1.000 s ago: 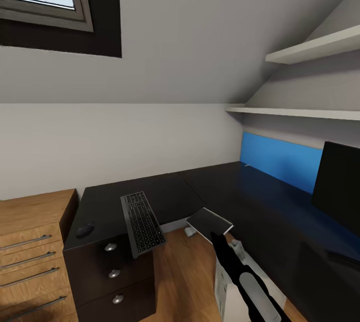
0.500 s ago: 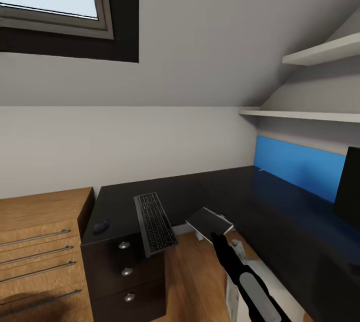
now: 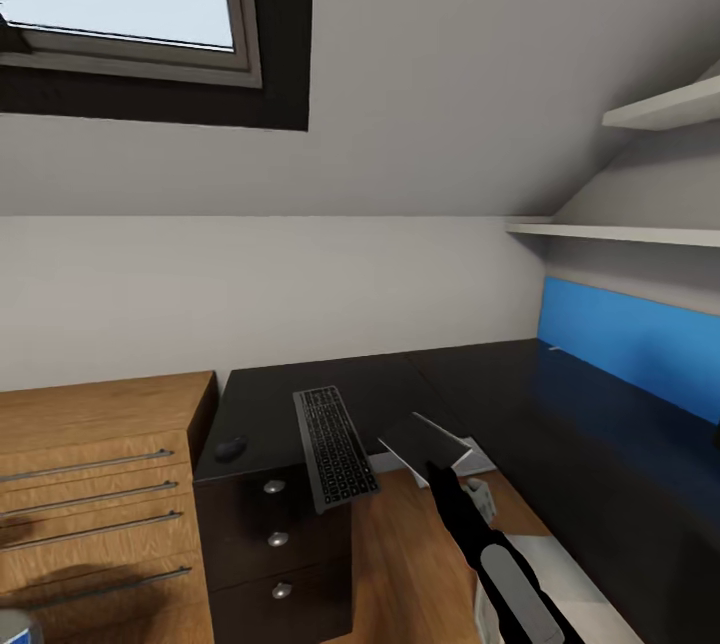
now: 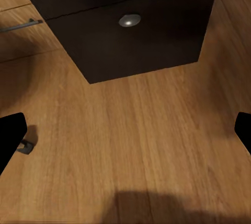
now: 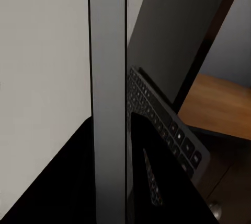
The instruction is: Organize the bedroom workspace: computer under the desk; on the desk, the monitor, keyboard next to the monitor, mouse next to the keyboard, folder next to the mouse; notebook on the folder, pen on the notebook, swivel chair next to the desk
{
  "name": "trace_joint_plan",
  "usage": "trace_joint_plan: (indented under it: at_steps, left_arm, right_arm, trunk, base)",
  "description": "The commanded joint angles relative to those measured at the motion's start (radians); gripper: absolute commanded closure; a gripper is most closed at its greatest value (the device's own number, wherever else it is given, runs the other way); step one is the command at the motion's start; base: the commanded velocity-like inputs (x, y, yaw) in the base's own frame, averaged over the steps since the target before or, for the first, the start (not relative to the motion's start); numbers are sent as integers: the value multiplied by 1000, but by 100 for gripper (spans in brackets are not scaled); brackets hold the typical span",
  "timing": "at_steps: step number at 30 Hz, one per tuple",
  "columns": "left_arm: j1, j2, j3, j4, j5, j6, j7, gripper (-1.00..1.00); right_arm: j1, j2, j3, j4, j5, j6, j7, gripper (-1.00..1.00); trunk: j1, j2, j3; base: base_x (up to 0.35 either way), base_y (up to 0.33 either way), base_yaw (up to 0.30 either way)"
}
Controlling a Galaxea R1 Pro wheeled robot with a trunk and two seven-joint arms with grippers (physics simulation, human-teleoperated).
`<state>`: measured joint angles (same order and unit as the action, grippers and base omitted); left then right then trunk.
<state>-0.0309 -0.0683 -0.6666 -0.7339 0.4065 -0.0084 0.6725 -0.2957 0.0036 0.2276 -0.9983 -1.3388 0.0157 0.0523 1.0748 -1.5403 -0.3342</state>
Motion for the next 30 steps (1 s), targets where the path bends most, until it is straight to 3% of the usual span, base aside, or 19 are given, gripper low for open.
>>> trace_joint_plan:
  at_steps: [1,7,10,11,15,17,24,30]
  left_arm:
    - [-1,1,-5,0,8,-1,7,-100]
    - [-1,1,-5,0,8,-1,7,-100]
    - [-1,2,-5,0,8,-28,7,-100]
    - [-2,1,-5,0,8,-39,7,-100]
    - [-2,1,-5,0,8,-40,7,-100]
    - [-2,1,-5,0,8,-41,7,-100]
    - [-1,1,-5,0,8,-42,7,-100]
    - [-1,1,-5,0,8,-41,7,-100]
  right_arm:
    - [-1,0,0,0,-10,1,3,100]
    - [0,-5,1,-2,-10,4,3,100]
    - [0,-3,-28,1,-12,3,1,100]
    - [-1,0,-61,5,-14,5,-1,100]
    - [-1,1,-71,6,-17,6,-2,100]
    - [-1,1,-72,6,-33,6,-3,100]
    - [-1,-2,-72,6,-149,7,-2,100]
    - [-1,-1,-69,6,-173,6,-3,100]
  trunk:
    - [0,-1,-1]
    - [0,-1,-1]
    - [0,-1,-1]
    - [0,-1,-1]
    - [0,-1,-1]
    - [0,-1,-1]
    - [0,-1,-1]
    - [0,-1,-1]
  base:
    - [0,0,44]
    - [0,0,12]
    - [280,0,0]
    - [104,0,0]
    - [48,0,0]
    - [115,0,0]
    - [147,0,0]
    - [28,0,0]
